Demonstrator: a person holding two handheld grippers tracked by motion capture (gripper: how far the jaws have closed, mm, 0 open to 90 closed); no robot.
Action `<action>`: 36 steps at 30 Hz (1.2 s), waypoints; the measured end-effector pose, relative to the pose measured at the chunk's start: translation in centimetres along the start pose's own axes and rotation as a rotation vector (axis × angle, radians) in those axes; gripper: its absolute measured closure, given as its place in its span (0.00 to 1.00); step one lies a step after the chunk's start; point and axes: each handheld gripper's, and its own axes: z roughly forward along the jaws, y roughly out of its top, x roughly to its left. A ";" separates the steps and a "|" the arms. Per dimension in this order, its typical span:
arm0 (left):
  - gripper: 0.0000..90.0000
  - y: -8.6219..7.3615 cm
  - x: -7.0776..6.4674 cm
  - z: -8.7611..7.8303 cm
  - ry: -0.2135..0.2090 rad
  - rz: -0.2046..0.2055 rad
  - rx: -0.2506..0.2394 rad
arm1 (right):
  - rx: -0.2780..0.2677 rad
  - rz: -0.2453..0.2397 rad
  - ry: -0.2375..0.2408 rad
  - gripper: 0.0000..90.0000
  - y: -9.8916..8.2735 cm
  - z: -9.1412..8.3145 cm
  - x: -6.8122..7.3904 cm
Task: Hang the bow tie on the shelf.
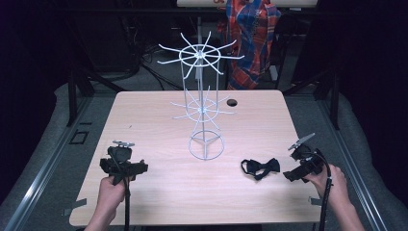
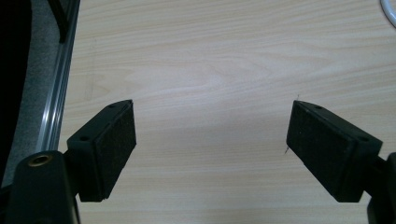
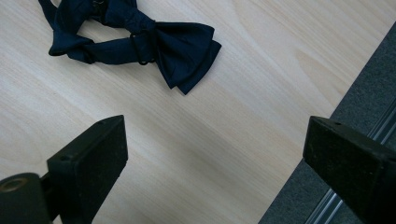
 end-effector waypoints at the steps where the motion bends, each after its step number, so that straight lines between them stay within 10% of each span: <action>1: 0.18 0.0 0.0 0.0 0.000 0.000 0.000 | 0.000 0.000 0.000 0.07 0.0 0.0 0.0; 36: 0.18 0.0 -0.3 0.0 0.000 0.010 -0.001 | 0.010 -0.061 0.030 0.00 3.0 0.9 0.9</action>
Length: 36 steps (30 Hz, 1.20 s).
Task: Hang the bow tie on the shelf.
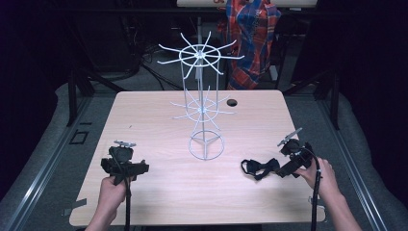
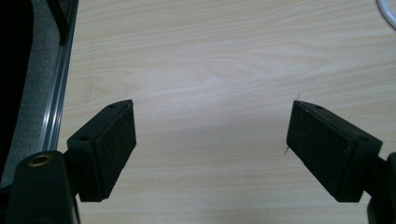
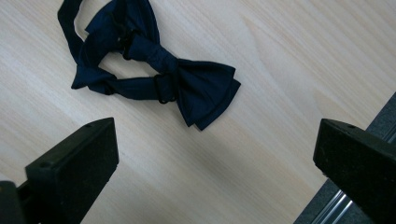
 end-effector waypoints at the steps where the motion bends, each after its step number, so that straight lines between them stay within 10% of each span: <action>1: 0.18 0.0 0.0 0.0 0.000 0.002 0.001 | -0.007 0.003 0.007 0.00 0.3 0.0 0.0; 22: 0.18 0.0 -0.2 0.0 -0.003 0.012 0.003 | -0.020 -0.048 0.020 0.00 3.4 1.5 0.5; 23: 0.18 0.0 -0.3 0.0 -0.003 0.011 0.001 | 0.056 -0.115 0.010 0.01 3.8 1.1 0.2; 24: 0.18 0.0 -0.3 0.0 -0.003 0.011 0.001 | -0.023 -0.043 0.010 0.03 3.5 1.8 0.7; 36: 0.18 0.0 -0.2 0.0 -0.001 0.010 0.002 | 0.054 -0.155 -0.034 0.34 4.4 3.9 1.7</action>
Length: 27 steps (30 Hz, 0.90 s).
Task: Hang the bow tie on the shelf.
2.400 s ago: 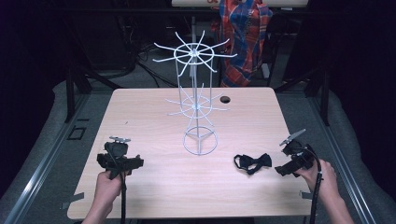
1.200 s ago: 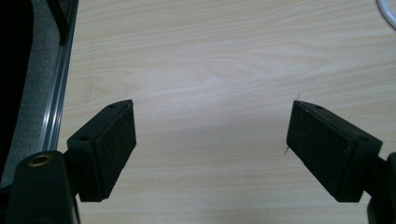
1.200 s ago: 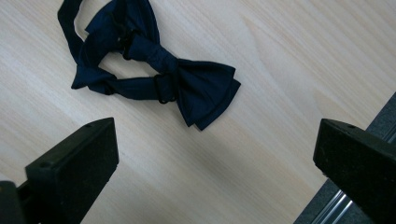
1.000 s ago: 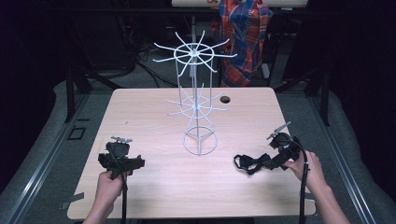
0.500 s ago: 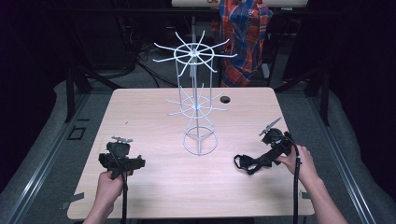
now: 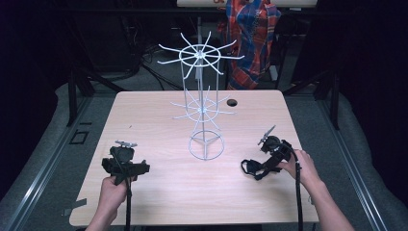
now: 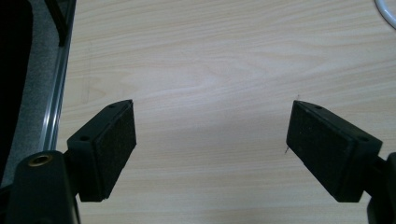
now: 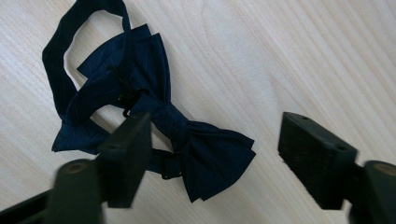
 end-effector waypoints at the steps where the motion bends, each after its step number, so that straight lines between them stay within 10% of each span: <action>1: 0.18 0.0 0.0 0.0 0.000 0.000 -0.001 | 0.000 0.000 0.000 0.34 0.0 0.0 0.0; 11: 0.18 0.0 0.0 0.0 -0.001 0.003 -0.001 | 0.026 -0.027 0.026 0.52 0.1 0.8 0.6; 27: 0.18 0.0 0.0 0.0 0.001 0.000 -0.004 | 0.036 -0.048 0.050 0.52 -0.1 1.1 0.7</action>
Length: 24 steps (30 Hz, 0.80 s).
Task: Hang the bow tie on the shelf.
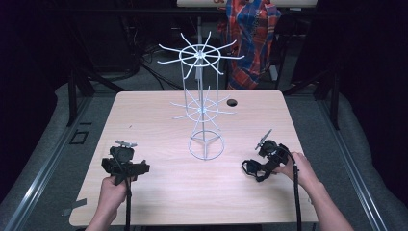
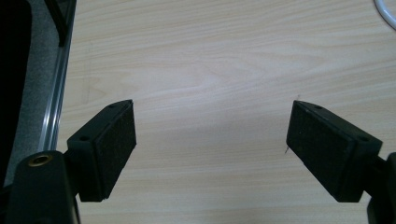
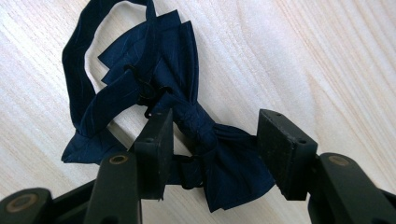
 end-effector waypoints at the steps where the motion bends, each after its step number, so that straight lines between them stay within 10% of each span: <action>1: 0.18 0.0 0.0 0.0 0.000 0.000 0.000 | 0.011 -0.007 0.009 0.51 0.0 0.1 0.0; 24: 0.18 0.0 0.1 -0.1 -0.006 0.001 0.003 | 0.001 0.008 -0.021 0.80 0.0 0.1 0.4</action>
